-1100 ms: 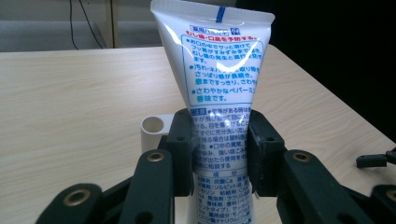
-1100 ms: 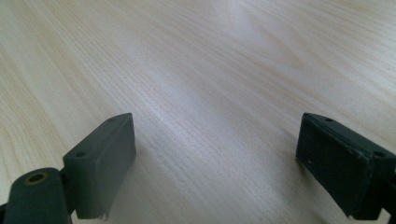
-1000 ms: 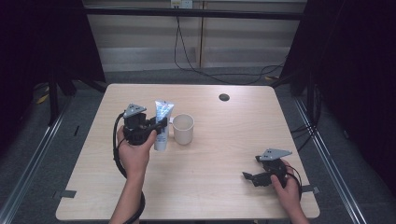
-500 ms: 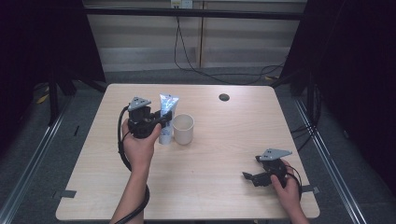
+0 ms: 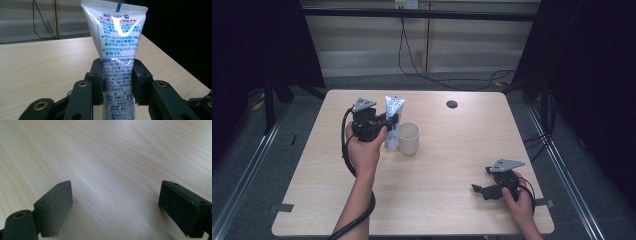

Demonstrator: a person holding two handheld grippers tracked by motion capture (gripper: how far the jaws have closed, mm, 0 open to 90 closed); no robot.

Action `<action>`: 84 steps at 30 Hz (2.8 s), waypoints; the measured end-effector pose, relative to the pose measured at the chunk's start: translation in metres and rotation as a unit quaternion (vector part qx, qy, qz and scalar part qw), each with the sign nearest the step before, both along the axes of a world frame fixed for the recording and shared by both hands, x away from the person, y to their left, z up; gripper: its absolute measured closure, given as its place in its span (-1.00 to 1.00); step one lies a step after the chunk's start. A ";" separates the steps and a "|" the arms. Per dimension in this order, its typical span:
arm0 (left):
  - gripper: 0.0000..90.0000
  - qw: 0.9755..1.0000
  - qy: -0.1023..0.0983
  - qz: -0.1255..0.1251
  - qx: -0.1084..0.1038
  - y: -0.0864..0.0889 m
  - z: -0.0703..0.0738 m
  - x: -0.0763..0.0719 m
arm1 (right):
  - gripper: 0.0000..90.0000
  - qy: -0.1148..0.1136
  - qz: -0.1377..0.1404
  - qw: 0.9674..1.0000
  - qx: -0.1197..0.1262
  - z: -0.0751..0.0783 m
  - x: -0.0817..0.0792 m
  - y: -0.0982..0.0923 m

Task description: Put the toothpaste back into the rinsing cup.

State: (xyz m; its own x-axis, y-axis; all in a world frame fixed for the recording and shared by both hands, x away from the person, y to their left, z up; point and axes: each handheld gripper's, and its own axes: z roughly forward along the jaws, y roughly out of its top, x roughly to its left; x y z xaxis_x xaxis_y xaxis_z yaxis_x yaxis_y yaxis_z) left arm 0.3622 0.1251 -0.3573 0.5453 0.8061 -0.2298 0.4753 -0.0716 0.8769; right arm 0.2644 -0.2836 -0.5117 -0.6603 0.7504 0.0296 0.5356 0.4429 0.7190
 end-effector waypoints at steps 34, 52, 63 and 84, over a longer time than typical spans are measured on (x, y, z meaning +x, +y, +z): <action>0.46 1.000 -0.015 0.004 -0.011 -0.018 0.007 0.024 | -0.75 -0.001 0.000 1.000 0.000 0.000 0.000 0.000; 0.46 1.000 -0.020 0.005 -0.010 -0.026 0.005 0.034 | -0.75 -0.001 0.000 1.000 -0.001 0.000 0.000 0.000; 0.45 1.000 -0.020 0.008 -0.005 -0.034 -0.006 0.039 | -0.75 -0.001 0.000 1.000 -0.001 0.000 0.000 0.000; 0.44 1.000 -0.015 0.006 0.003 -0.045 -0.019 0.042 | -0.74 0.000 0.001 1.000 0.000 0.000 0.000 0.000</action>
State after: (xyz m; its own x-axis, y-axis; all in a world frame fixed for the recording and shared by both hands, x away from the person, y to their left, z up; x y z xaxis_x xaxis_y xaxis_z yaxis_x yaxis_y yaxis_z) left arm 0.4039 0.0799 -0.3762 0.5419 0.8143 -0.2081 0.4494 -0.0715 0.8905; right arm 0.2644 -0.2837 -0.5116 -0.6612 0.7496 0.0302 0.5354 0.4433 0.7190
